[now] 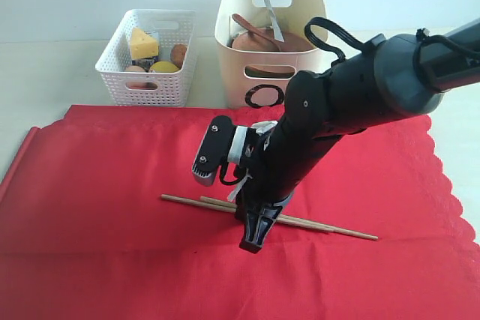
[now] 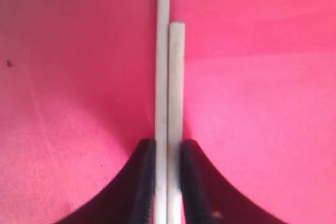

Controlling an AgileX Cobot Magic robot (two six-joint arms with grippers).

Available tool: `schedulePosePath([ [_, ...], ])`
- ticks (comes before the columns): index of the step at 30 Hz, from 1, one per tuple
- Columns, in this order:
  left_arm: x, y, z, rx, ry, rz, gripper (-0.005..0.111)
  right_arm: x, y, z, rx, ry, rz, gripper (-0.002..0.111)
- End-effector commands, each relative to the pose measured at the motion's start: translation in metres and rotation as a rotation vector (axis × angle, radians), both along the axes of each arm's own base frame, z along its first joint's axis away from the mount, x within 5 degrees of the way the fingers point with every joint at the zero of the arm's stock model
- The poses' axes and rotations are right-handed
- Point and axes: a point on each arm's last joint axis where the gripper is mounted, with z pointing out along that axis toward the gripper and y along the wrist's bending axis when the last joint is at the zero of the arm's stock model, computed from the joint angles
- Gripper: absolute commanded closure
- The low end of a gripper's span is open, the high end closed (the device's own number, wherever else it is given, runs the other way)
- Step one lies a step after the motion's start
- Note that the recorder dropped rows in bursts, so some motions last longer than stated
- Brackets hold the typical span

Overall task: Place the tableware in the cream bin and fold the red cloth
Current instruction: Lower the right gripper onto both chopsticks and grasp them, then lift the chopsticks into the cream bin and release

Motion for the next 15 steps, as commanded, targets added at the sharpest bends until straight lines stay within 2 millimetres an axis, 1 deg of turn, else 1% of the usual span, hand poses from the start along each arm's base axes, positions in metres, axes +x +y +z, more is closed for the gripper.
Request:
schedulePosePath([
  [1, 0.0, 0.0, 0.001, -0.003, -0.01, 0.002, 0.105, -0.002, -0.004, -0.014, -0.047, 0.017, 0.044, 0.104],
  [3, 0.0, 0.0, 0.001, -0.003, -0.01, 0.002, 0.105, -0.003, -0.004, -0.012, -0.046, 0.018, 0.046, 0.108],
  [7, 0.0, 0.0, 0.001, -0.003, -0.01, 0.002, 0.105, -0.003, -0.004, 0.0, -0.027, 0.004, 0.039, 0.108],
  [10, 0.0, 0.0, 0.001, -0.003, -0.01, 0.002, 0.105, -0.003, -0.002, 0.014, 0.011, -0.017, 0.016, 0.108],
  [15, 0.0, 0.0, 0.001, -0.003, -0.01, 0.002, 0.105, -0.003, 0.0, 0.044, 0.09, -0.084, -0.027, 0.108],
])
